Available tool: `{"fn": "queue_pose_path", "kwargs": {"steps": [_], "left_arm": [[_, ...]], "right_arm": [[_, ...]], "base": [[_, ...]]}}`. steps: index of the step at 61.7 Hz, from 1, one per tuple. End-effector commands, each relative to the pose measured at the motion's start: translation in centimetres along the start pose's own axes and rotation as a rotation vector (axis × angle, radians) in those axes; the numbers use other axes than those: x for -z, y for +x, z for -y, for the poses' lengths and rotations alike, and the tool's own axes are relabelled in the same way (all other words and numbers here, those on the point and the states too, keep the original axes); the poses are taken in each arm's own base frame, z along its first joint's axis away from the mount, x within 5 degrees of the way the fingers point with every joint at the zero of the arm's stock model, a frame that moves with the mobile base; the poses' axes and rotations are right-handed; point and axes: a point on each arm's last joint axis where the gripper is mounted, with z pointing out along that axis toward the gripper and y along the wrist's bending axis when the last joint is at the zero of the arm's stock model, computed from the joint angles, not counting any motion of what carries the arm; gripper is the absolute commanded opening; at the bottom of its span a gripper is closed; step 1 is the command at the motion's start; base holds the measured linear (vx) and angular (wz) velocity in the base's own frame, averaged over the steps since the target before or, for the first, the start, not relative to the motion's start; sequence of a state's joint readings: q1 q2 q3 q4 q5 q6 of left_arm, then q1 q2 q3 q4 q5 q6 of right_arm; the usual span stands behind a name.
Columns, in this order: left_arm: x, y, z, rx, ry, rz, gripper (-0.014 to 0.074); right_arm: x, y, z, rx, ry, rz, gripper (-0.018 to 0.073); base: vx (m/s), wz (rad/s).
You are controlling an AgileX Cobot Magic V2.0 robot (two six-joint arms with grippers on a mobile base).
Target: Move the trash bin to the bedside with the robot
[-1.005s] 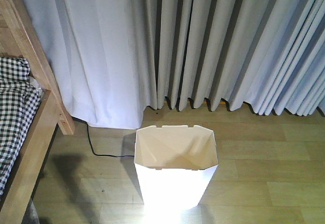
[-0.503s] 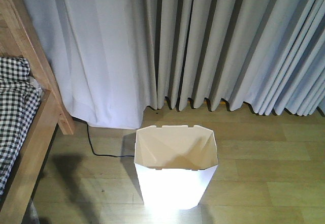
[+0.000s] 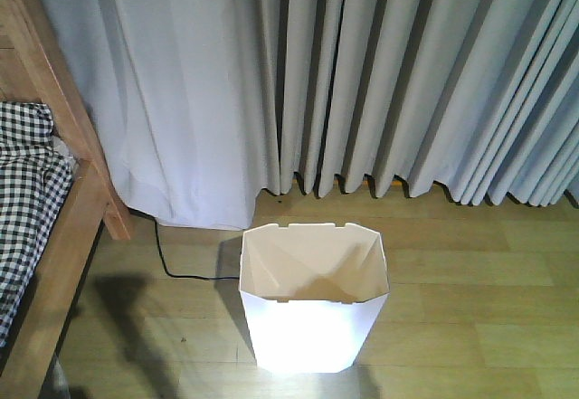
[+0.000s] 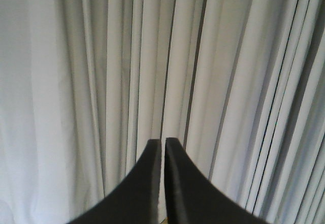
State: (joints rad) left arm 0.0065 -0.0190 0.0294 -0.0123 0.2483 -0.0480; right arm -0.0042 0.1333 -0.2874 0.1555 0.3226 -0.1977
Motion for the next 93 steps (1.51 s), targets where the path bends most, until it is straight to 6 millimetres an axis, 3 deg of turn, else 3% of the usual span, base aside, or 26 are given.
{"fn": "queue_pose_path", "kwargs": {"steps": [1,9,22,30,46,93], "left_arm": [[-0.2,0.3,0.0,0.012,0.009,0.051,-0.0006],[-0.2,0.3,0.0,0.012,0.009,0.051,-0.0006],[-0.2,0.3,0.0,0.012,0.009,0.051,-0.0006],[-0.2,0.3,0.0,0.012,0.009,0.050,-0.0006],[-0.2,0.3,0.0,0.012,0.008,0.050,-0.0006],[-0.2,0.3,0.0,0.012,0.008,0.050,-0.0006]], "right_arm": [[0.2,-1.5,0.2,0.011,0.020,0.092,-0.0010],[-0.1,-0.4,0.3,0.051,0.036,0.093,-0.0011],[0.2,4.5,0.2,0.118,0.058,0.112,-0.0011],[-0.8,7.6,0.1,0.109,0.065,0.117,-0.0011],[-0.8,7.7,0.1,0.000,0.058,0.104,-0.0011],[-0.8,7.7,0.1,-0.016,0.060,0.105,-0.0011]], "base": [[0.00,0.00],[0.00,0.00],[0.00,0.00],[0.00,0.00],[0.00,0.00],[0.00,0.00]]}}
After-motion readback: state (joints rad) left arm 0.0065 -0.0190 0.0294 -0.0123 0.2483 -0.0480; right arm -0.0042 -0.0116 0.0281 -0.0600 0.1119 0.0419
